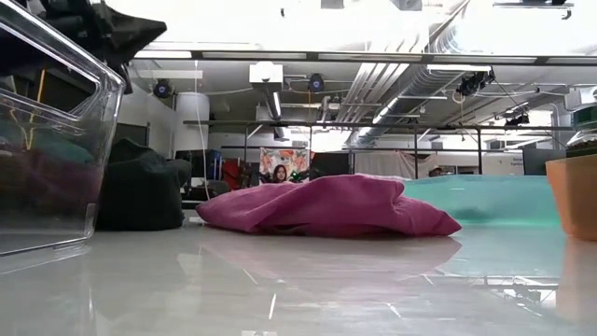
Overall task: Sort spices by type
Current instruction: Return to Home Position
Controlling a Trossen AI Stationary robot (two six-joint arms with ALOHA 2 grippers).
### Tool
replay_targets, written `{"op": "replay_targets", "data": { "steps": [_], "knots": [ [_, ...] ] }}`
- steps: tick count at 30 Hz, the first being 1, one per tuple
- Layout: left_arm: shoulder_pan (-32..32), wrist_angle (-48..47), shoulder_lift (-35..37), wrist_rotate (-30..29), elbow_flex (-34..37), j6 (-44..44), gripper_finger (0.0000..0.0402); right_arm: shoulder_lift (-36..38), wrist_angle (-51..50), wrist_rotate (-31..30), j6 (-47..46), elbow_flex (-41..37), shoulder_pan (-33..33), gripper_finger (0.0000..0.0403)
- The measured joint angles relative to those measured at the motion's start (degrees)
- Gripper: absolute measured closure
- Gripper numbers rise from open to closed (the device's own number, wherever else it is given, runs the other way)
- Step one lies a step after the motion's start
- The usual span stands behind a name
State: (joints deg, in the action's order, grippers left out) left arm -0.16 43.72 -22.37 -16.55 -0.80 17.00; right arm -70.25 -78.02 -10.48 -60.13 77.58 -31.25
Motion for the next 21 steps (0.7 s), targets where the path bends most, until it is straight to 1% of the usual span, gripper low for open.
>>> {"op": "replay_targets", "data": {
  "steps": [2,5,8,10,13,15,16,18,21],
  "knots": [
    [0.5,-3.8,1.7,-0.1,0.0,0.0,0.0402,1.6,2.0,0.0,-2.5,-2.1,-2.1,0.0399],
    [1.0,-7.0,3.3,-0.4,0.0,1.3,0.0402,5.4,8.0,-0.3,-7.2,-7.9,-5.7,0.0399],
    [1.0,-8.5,3.6,-0.6,0.0,2.2,0.0402,10.4,19.3,-1.6,-8.4,-16.5,-7.7,0.0401],
    [1.0,-8.9,3.6,-0.6,0.0,2.3,0.0402,14.0,27.7,-3.4,-5.5,-22.6,-6.4,0.0401],
    [1.0,-9.7,3.6,-0.6,0.0,2.3,0.0402,19.5,40.5,-5.2,6.0,-30.4,0.0,0.0402],
    [1.0,-9.8,3.6,-0.6,0.0,2.3,0.0402,23.4,48.2,-4.6,15.8,-35.2,5.9,0.0402],
    [1.0,-9.7,3.6,-0.6,0.0,2.3,0.0402,25.4,52.4,-3.3,20.7,-37.6,9.2,0.0402],
    [1.0,-9.8,3.6,-0.6,0.0,2.3,0.0402,29.3,58.9,1.4,28.6,-42.3,16.0,0.0402],
    [1.0,-9.9,3.6,-0.6,0.0,2.4,0.0402,35.2,66.4,9.9,34.8,-49.6,24.0,0.0402]
  ]
}}
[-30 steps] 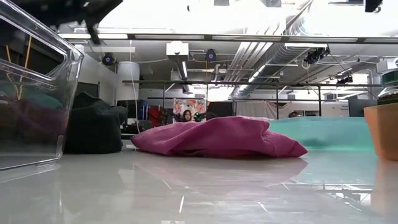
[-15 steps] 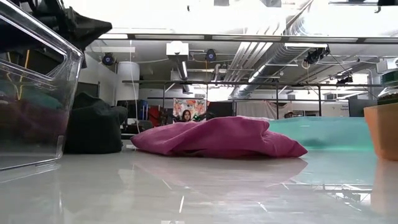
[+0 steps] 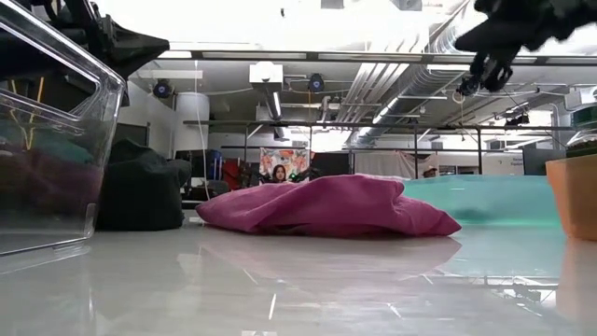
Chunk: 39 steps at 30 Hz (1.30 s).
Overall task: Sort spices by type
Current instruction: Return to Home Position
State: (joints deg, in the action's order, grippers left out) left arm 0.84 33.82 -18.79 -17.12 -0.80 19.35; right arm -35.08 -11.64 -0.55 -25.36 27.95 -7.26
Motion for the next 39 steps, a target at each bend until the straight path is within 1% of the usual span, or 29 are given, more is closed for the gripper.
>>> {"op": "replay_targets", "data": {
  "steps": [3,5,9,12,15,17,24,29,35,39],
  "knots": [
    [0.0,0.0,0.0,0.0,0.0,0.0,0.0402,5.8,7.0,5.4,2.2,-7.5,3.7,0.0402],
    [0.0,0.0,0.0,0.0,0.0,0.0,0.0402,9.3,12.5,6.1,2.9,-12.4,4.1,0.0402],
    [0.0,-0.1,0.0,0.0,0.0,0.0,0.0402,13.7,26.5,3.8,5.9,-20.7,3.9,0.0402],
    [0.0,-0.2,0.0,0.0,0.0,0.0,0.0402,15.3,31.6,2.2,8.8,-24.6,4.3,0.0403],
    [0.0,-0.2,0.0,0.0,0.0,0.0,0.0402,15.7,31.5,2.1,9.8,-27.2,4.9,0.0403],
    [0.0,-0.2,0.0,0.0,0.0,0.0,0.0402,15.6,28.9,2.0,9.5,-27.3,5.0,0.0403],
    [0.0,-0.2,0.0,0.0,0.0,0.0,0.0402,15.2,17.6,1.7,0.4,-27.3,5.0,0.0402],
    [0.0,-0.2,0.0,0.0,0.0,0.0,0.0402,15.2,11.9,1.6,0.1,-27.2,5.0,0.0402],
    [0.0,-0.2,0.0,0.0,0.0,0.0,0.0402,15.7,11.8,1.4,-0.1,-27.2,4.6,0.0402],
    [0.0,-0.2,0.0,0.0,0.0,0.0,0.0402,21.3,11.8,1.0,-0.1,-27.2,3.8,0.0402]
  ]
}}
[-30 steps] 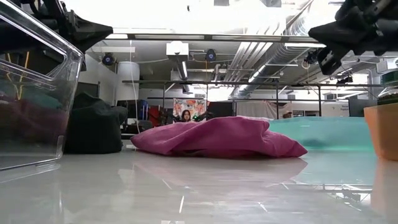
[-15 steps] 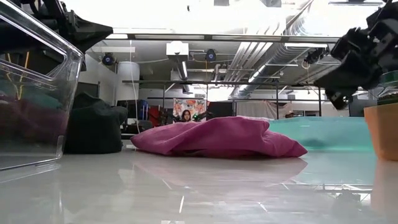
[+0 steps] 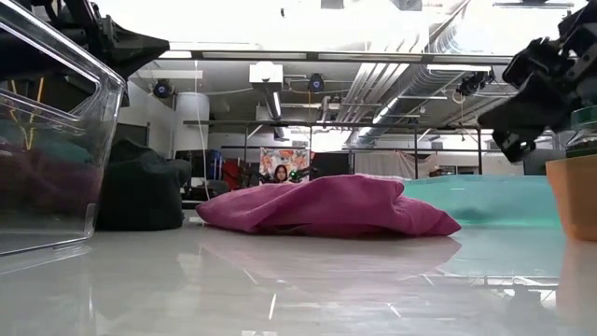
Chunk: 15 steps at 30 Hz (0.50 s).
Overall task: Sort spices by type
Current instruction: Return to Home Position
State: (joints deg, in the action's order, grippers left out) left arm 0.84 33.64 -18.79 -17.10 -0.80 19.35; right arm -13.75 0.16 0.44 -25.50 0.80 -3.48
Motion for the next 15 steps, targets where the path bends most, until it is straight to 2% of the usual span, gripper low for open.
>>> {"op": "replay_targets", "data": {
  "steps": [8,15],
  "knots": [
    [0.0,-0.1,0.0,0.0,0.0,0.0,0.0402,13.0,0.0,0.0,0.0,0.0,-0.3,0.0402],
    [0.0,-0.5,-0.1,0.0,0.0,0.0,0.0402,13.3,1.5,-0.2,0.0,0.0,-0.3,0.0402]
  ]
}}
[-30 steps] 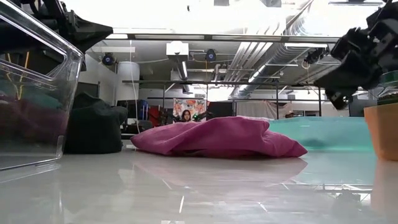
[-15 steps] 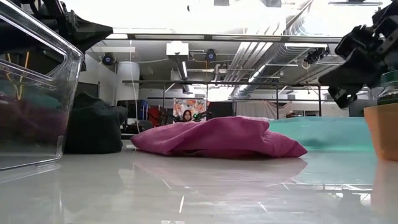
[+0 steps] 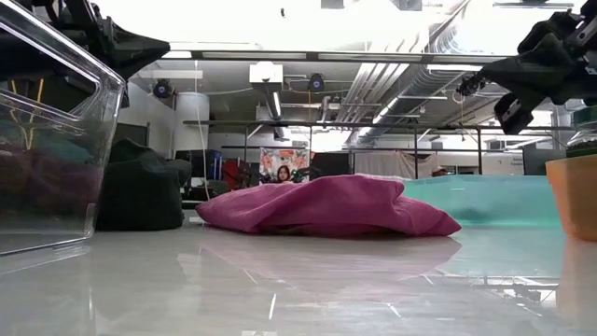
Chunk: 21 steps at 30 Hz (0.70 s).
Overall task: Sort spices by type
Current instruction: Return to Home Position
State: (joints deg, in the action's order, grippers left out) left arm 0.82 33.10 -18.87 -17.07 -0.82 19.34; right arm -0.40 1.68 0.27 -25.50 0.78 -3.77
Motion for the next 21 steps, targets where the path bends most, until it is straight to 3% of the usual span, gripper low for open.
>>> {"op": "replay_targets", "data": {
  "steps": [14,17,21],
  "knots": [
    [0.0,-1.3,0.3,0.0,0.0,0.0,0.0402,0.0,-1.5,-0.1,0.0,0.0,0.0,0.0402],
    [0.1,-4.0,3.7,0.0,0.0,-0.1,0.0402,0.0,-1.5,-0.1,0.0,0.0,0.0,0.0402],
    [2.1,-16.0,12.3,1.5,0.0,-9.1,0.0402,0.0,-1.5,-0.1,0.0,0.0,0.0,0.0402]
  ]
}}
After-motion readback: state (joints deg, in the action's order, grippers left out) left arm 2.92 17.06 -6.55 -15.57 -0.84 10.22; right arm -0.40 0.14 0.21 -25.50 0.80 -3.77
